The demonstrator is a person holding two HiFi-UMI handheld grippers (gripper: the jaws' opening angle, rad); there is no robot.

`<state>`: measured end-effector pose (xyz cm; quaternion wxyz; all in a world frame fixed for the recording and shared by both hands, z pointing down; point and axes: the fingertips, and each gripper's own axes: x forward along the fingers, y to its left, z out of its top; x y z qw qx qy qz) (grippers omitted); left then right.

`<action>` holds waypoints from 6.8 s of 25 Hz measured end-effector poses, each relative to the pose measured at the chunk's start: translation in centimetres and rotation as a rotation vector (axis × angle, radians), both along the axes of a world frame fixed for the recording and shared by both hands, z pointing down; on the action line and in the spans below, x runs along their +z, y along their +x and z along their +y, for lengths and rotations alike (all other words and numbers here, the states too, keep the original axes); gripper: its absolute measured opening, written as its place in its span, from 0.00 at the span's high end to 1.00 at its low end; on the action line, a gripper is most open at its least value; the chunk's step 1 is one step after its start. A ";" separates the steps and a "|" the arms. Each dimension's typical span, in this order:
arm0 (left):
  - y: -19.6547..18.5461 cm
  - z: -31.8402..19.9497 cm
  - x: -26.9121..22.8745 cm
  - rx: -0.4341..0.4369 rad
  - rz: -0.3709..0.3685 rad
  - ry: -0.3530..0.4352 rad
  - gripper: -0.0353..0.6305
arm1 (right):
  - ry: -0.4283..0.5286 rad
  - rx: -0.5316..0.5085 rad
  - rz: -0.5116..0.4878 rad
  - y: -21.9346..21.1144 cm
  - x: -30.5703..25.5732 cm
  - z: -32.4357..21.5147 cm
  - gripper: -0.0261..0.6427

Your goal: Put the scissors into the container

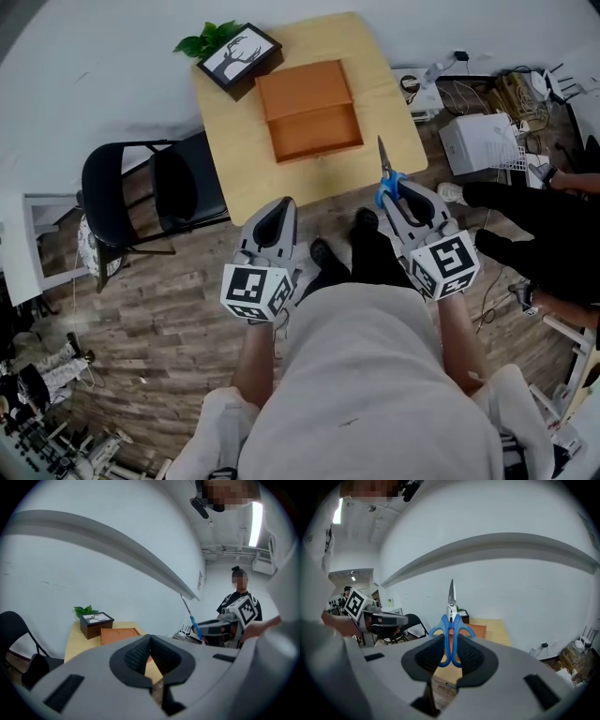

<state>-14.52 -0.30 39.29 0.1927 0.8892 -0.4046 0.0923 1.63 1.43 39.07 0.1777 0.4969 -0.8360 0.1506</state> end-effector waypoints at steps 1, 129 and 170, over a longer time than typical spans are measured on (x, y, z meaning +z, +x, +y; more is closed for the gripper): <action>0.1 -0.1 0.2 0.002 -0.001 -0.009 0.94 | -0.008 -0.002 0.006 0.0 0.2 0.0 0.84; 2.3 -12.2 4.0 -0.423 -0.164 -0.130 0.94 | -0.220 -0.860 0.703 -5.1 26.1 -17.8 0.84; 1.0 -5.4 1.5 -0.077 -0.091 -0.030 0.94 | -0.054 -0.255 0.360 -4.1 8.0 -10.3 0.93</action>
